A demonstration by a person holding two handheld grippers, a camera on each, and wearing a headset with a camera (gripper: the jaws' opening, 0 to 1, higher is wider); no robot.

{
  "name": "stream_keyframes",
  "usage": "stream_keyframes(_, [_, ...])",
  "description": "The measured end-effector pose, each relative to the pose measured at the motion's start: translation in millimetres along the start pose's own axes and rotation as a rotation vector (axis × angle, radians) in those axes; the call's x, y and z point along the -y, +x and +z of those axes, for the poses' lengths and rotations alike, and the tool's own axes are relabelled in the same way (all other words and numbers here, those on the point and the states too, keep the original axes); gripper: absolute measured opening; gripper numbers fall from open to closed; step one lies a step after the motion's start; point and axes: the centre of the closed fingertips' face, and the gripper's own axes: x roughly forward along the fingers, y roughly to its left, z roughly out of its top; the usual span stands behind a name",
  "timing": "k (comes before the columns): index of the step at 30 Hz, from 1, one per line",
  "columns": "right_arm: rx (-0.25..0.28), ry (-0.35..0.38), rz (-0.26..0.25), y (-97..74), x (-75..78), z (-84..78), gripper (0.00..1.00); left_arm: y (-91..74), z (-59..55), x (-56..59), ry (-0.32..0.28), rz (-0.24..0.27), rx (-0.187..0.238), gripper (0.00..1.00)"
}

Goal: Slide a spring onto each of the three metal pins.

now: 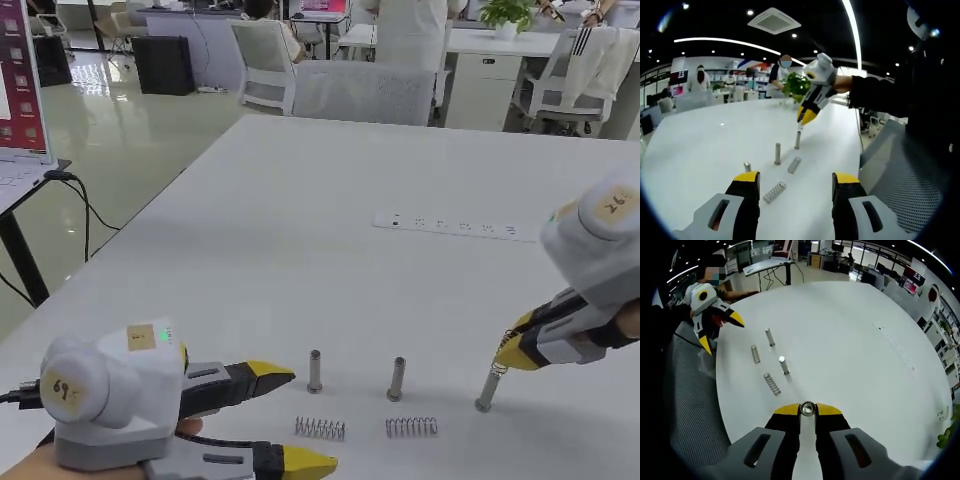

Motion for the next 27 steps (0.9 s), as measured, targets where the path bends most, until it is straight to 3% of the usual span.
stream_keyframes(27, [-0.015, 0.017, 0.007, 11.9, 3.2, -6.8, 0.08, 0.6, -1.5, 0.8, 0.006, -0.005, -0.008, 0.51])
